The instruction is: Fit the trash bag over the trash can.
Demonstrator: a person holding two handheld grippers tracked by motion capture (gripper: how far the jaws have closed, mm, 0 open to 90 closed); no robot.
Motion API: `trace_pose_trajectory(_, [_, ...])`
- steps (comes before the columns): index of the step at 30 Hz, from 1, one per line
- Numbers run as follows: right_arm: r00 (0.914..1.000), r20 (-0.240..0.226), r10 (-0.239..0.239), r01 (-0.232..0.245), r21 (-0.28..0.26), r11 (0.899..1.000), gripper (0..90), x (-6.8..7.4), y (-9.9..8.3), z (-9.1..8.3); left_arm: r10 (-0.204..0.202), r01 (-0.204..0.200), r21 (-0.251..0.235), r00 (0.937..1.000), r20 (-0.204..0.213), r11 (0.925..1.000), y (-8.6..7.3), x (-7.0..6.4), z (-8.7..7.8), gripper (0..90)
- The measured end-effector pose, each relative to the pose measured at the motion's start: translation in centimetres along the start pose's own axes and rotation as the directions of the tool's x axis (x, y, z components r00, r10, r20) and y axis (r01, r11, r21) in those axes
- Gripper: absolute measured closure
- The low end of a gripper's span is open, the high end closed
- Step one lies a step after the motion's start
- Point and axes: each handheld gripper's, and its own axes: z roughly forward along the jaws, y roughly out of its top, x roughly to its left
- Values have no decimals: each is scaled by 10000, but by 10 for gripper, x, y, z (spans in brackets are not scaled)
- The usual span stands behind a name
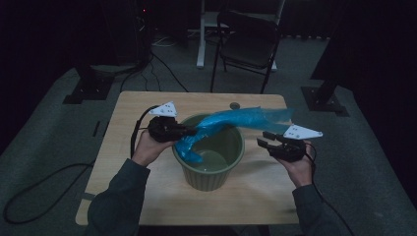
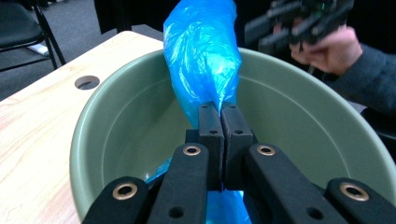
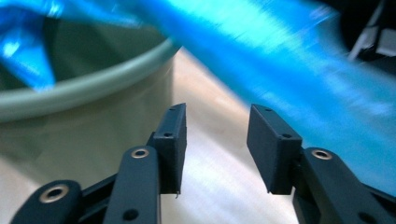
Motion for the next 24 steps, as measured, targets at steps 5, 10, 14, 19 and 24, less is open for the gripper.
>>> trace_pose_trajectory(5, [9985,528,111,-90,-405,9991,510,-13,20,-2,-15,15,5,10000,-24,10000,-4,2,-3,887])
trace_pose_trajectory(10, [9981,601,100,-69,-523,9986,479,-22,34,2,52,-52,69,10000,-72,10000,-5,2,-4,884])
trace_pose_trajectory(14, [9992,115,379,-376,-263,9989,493,-30,38,11,65,-65,82,9999,-95,9999,-6,2,-4,881])
trace_pose_trajectory(19, [9990,-387,217,-223,-141,9997,721,-28,39,15,100,-98,109,9999,-140,9999,-5,1,-4,835])
trace_pose_trajectory(24, [9985,-498,-230,221,-182,9996,858,-20,44,12,194,-193,14,9988,-454,9998,-3,-1,-5,719])
